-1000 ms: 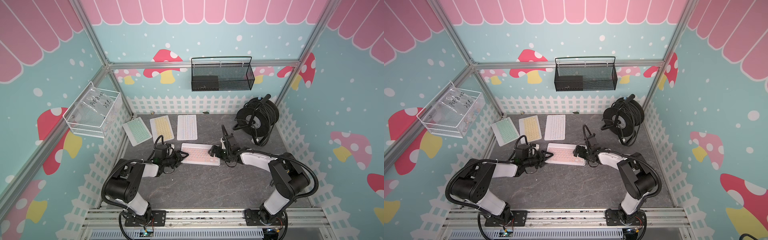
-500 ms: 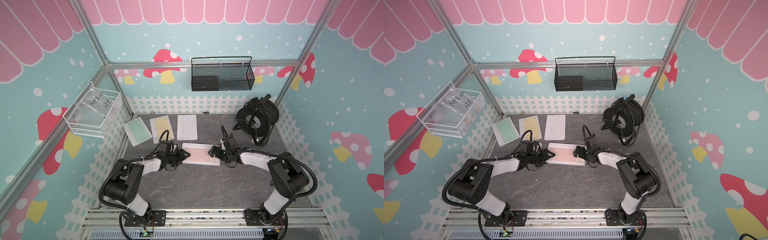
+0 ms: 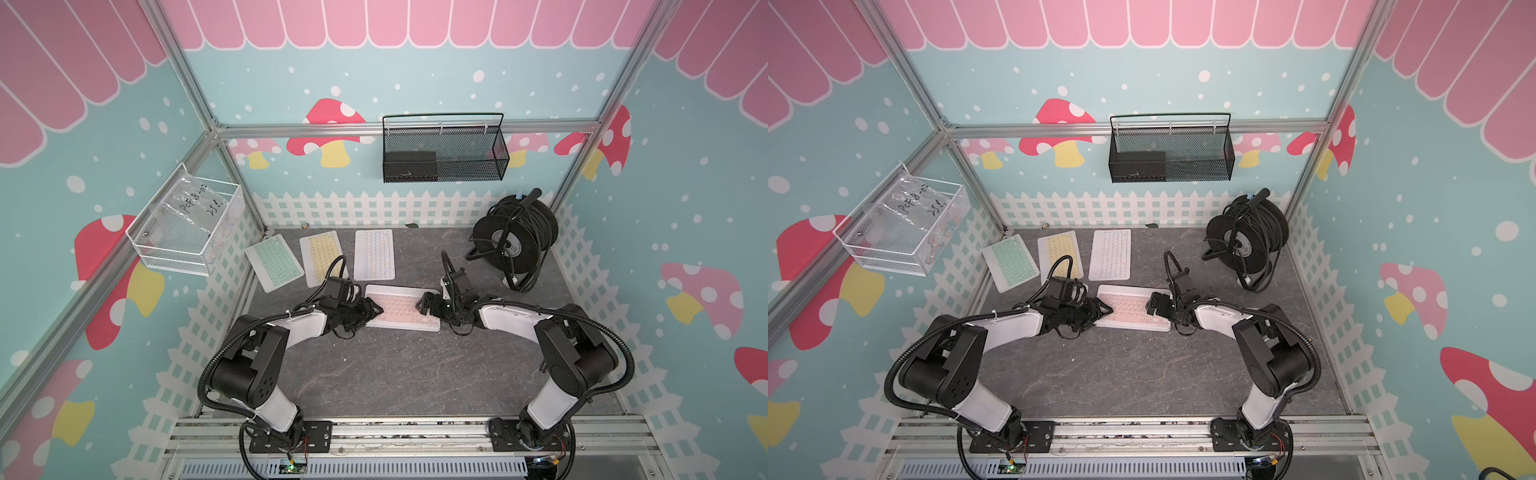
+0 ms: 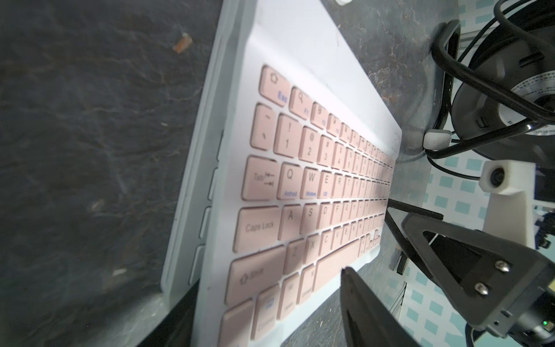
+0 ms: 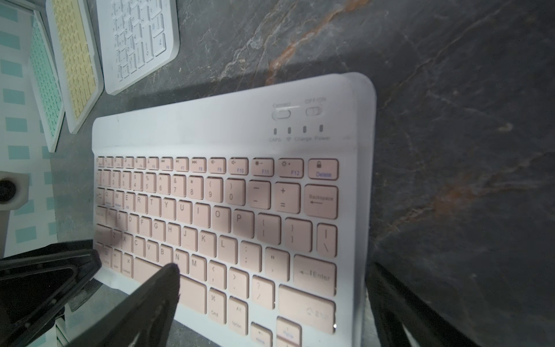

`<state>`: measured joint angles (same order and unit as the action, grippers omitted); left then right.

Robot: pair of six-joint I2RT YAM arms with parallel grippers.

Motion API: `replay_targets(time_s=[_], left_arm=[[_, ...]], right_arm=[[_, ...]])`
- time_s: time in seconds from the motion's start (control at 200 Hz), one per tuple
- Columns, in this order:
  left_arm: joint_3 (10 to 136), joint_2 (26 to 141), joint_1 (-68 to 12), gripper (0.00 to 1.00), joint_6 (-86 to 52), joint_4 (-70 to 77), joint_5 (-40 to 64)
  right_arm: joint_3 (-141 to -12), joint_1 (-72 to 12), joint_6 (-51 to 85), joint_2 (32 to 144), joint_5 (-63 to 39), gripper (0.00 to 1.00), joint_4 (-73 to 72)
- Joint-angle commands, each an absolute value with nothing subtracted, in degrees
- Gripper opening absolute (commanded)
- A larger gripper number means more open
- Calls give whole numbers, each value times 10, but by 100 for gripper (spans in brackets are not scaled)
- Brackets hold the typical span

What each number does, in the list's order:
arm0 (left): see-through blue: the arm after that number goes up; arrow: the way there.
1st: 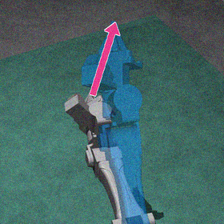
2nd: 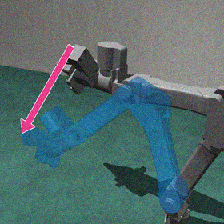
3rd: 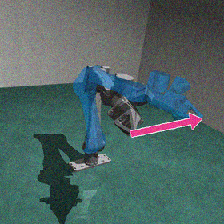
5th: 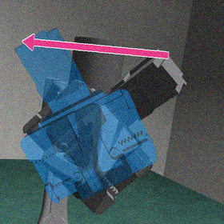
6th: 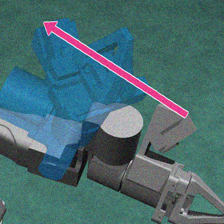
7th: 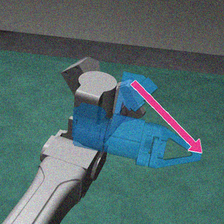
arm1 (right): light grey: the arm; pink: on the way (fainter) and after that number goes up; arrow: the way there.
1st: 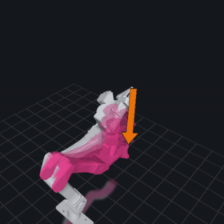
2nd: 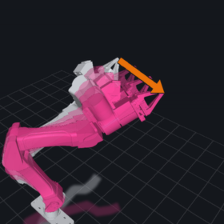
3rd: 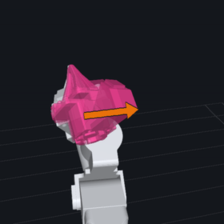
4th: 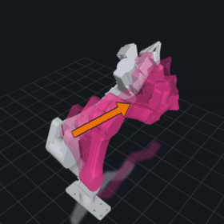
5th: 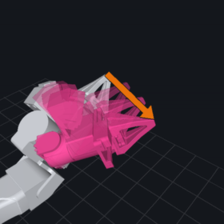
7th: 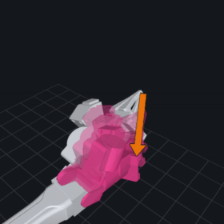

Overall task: Stack the numeric keypads
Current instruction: Place the numeric keypad at the numeric keypad.

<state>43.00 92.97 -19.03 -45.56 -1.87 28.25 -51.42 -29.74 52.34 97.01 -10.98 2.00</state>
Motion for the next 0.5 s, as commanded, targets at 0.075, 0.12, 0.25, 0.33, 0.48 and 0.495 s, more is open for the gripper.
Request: replay_targets(time_s=[0.075,0.12,0.25,0.33,0.48,0.495], left_arm=[[462,936,-204,65,-426,-58,249],[466,934,-205,65,-424,-64,243],[474,931,-206,67,-422,-87,221],[476,927,-206,82,-421,-96,215],[482,919,-207,99,-421,-108,206],[482,919,-207,100,-421,-109,205]], right_arm=[[-528,-304,523,978,-102,99,31],[-528,-305,522,979,-102,99,31],[-532,-305,519,979,-99,98,37],[-537,-307,514,979,-89,98,50],[-548,-310,504,978,-70,98,74],[-548,-310,503,977,-70,98,74]])
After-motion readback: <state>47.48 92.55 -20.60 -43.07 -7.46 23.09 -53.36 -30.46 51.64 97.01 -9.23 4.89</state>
